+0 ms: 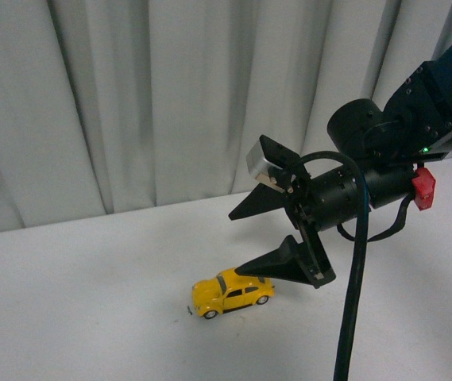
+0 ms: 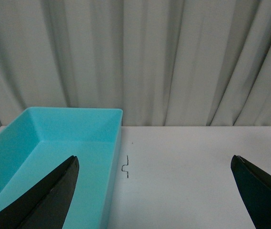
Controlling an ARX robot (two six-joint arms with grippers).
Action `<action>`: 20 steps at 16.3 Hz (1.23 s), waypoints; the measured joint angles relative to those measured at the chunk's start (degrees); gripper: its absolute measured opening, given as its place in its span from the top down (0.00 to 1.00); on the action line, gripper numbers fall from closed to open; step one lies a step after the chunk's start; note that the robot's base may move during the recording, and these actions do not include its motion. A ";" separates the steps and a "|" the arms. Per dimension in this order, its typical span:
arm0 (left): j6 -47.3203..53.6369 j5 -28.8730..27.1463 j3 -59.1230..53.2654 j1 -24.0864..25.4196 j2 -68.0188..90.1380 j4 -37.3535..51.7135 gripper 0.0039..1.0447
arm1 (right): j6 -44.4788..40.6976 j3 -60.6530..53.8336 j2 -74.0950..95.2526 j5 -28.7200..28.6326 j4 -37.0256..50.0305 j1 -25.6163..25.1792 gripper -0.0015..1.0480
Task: Wind up and store yellow beetle toy
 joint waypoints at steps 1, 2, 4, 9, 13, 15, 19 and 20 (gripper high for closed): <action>0.00 0.00 0.00 0.00 0.00 0.02 0.06 | -5.57 2.21 1.46 1.22 -5.18 0.37 0.06; 0.00 0.00 0.00 0.00 0.00 0.02 0.06 | -10.27 4.42 2.95 3.02 -10.01 0.79 0.06; -0.02 0.00 0.00 0.00 0.00 0.02 0.06 | -18.99 8.35 6.60 6.32 -16.87 1.53 0.06; -0.02 0.00 0.00 0.00 0.00 0.02 0.06 | -24.57 14.64 11.15 11.17 -19.91 2.97 0.06; 0.00 0.00 0.00 0.00 0.00 0.02 0.06 | -24.48 14.69 11.15 11.78 -19.56 3.39 0.06; 0.00 0.00 0.00 0.00 0.00 0.00 0.06 | -24.26 14.69 11.15 11.96 -19.41 3.52 0.06; 0.00 0.00 0.00 0.00 0.00 0.02 0.06 | -22.77 14.67 11.45 12.37 -18.25 4.48 0.14; 0.00 0.00 0.00 0.00 0.00 0.02 0.06 | -22.14 14.47 11.45 12.55 -18.03 4.55 0.23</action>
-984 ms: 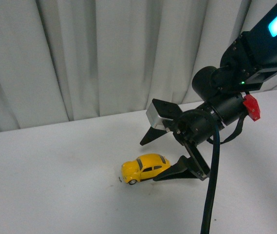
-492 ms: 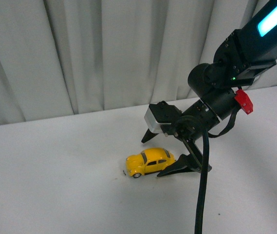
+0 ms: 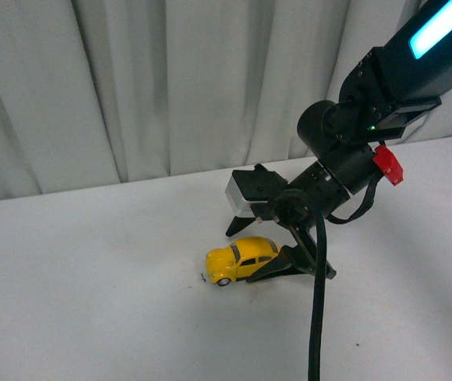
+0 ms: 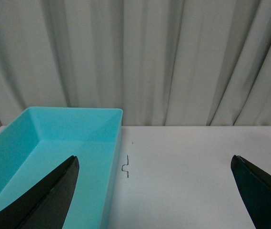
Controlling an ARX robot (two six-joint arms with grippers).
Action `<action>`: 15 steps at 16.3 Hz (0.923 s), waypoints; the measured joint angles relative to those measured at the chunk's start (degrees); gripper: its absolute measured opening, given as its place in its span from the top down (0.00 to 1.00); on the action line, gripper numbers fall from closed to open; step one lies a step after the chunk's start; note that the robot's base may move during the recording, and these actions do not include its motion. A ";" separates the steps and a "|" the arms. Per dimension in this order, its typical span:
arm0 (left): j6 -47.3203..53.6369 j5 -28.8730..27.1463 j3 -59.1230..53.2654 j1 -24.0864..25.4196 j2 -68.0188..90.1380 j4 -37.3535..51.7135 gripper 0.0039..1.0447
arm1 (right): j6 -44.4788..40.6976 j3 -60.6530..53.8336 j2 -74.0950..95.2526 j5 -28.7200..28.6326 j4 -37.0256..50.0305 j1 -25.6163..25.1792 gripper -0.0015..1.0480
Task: Wind up and store yellow beetle toy
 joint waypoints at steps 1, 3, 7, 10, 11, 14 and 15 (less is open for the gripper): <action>0.00 0.00 0.00 0.00 0.00 0.00 0.06 | 1.07 -0.07 0.00 0.00 0.11 -0.02 0.32; 0.00 0.00 0.00 0.00 0.00 0.00 0.06 | 4.28 -0.11 0.00 -0.52 -0.22 -0.02 0.63; -0.02 0.00 0.00 0.02 0.00 0.00 0.06 | 8.33 -1.25 -0.11 -0.52 3.89 2.56 0.63; 0.00 0.00 0.00 0.00 0.00 0.00 0.06 | 8.26 -2.91 -0.59 -0.48 6.34 2.91 0.63; 0.00 0.00 0.00 0.00 0.00 0.00 0.06 | 8.26 -3.63 -0.83 -0.48 6.95 2.84 0.63; 0.00 0.00 0.00 0.00 0.00 -0.02 0.06 | 8.00 -5.33 -1.36 -0.55 7.78 1.68 0.63; -0.02 0.00 0.00 0.00 0.00 -0.02 0.06 | 7.78 -5.99 -1.55 -0.74 7.82 0.87 0.63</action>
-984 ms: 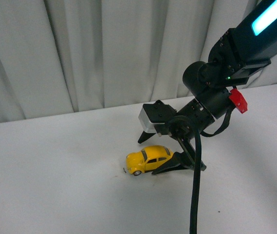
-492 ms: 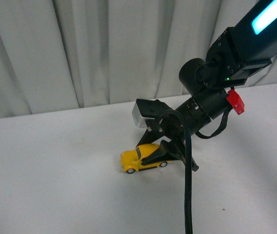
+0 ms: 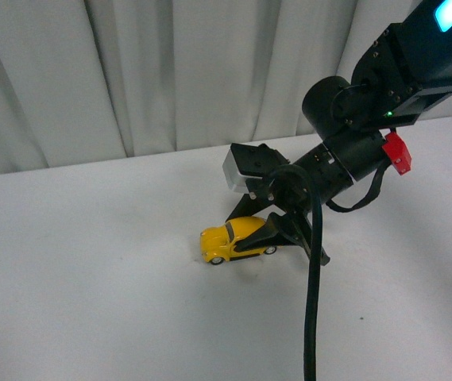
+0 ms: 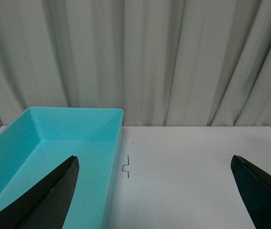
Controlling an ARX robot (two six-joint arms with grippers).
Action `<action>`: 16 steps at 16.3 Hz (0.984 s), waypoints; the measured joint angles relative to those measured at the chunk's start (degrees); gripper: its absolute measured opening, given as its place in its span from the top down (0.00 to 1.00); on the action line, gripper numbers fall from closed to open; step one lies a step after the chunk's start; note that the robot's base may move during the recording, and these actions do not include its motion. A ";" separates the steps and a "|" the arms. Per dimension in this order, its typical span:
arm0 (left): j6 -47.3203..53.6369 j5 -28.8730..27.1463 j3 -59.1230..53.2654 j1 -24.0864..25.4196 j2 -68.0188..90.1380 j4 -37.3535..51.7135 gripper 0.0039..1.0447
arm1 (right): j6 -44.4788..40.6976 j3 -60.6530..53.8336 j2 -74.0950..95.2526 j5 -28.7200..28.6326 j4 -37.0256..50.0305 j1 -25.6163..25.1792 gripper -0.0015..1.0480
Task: Wind up and store yellow beetle toy
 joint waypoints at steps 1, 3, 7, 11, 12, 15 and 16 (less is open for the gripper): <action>0.02 0.00 0.00 0.00 0.00 0.02 0.06 | -0.39 -0.37 -0.07 -0.20 -0.04 -0.77 0.63; 0.02 0.00 0.00 0.00 0.00 0.02 0.06 | -1.90 -1.51 -0.13 -0.92 -0.11 -2.62 0.63; 0.00 0.00 0.00 0.00 0.00 0.02 0.06 | -7.80 -6.38 -1.57 -2.29 0.57 -7.93 0.63; 0.02 0.00 0.00 0.00 0.00 0.02 0.06 | -10.69 -11.06 -2.80 -4.13 1.66 -10.67 0.63; 0.02 0.00 0.00 0.00 0.00 0.02 0.06 | -11.30 -12.26 -3.13 -4.63 1.86 -11.37 0.63; 0.00 0.00 0.00 0.02 0.00 0.02 0.06 | -12.63 -14.53 -3.80 -5.09 1.09 -13.49 0.63; 0.02 0.00 0.00 0.00 0.00 0.02 0.06 | -12.81 -14.73 -3.80 -5.22 0.44 -14.38 0.63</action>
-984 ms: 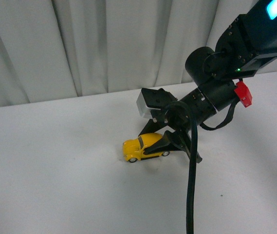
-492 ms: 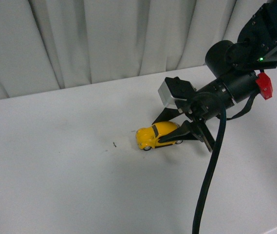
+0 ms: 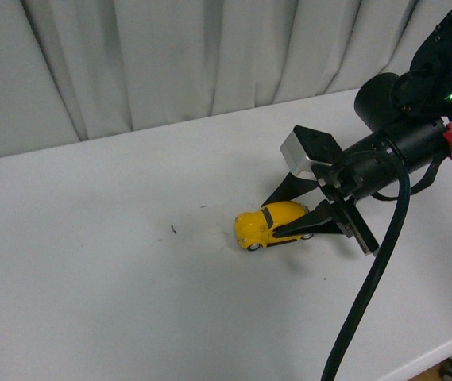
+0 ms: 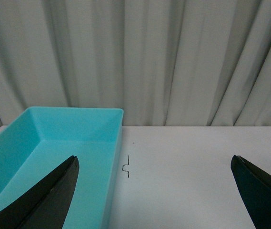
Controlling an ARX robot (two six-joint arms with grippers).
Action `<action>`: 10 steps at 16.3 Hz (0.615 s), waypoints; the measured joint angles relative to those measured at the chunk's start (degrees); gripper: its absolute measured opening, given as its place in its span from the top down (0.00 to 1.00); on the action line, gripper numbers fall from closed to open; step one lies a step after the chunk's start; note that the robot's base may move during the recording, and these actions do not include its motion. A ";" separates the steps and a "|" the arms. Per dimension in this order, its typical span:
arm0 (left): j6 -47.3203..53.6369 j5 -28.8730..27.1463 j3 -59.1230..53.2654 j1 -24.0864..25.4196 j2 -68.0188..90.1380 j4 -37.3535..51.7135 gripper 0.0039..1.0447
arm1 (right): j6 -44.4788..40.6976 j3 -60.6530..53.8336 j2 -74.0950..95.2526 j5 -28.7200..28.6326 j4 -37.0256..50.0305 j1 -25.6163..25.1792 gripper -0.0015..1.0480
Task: Wind up and store yellow beetle toy
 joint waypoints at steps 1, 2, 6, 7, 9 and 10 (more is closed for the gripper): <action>0.00 0.00 0.00 0.00 0.00 0.00 0.06 | -0.04 -0.17 -0.13 -0.02 -0.85 -1.09 0.63; 0.00 0.00 0.00 0.00 0.00 0.00 0.06 | -0.11 -0.37 -0.17 -0.02 -1.36 -2.05 0.63; 0.00 0.00 0.00 0.00 0.00 0.00 0.06 | -1.22 0.07 -0.33 0.17 -4.94 -4.28 0.63; 0.00 0.00 0.00 0.00 0.00 0.00 0.06 | -1.29 0.63 -0.15 0.20 -5.55 -4.33 0.61; 0.00 0.00 0.00 0.00 0.00 -0.02 0.06 | -0.31 0.74 1.29 3.76 -6.21 -4.68 0.41; 0.00 -0.07 0.00 0.00 0.00 -0.02 0.06 | -0.96 0.02 1.62 2.32 -6.34 -4.96 0.31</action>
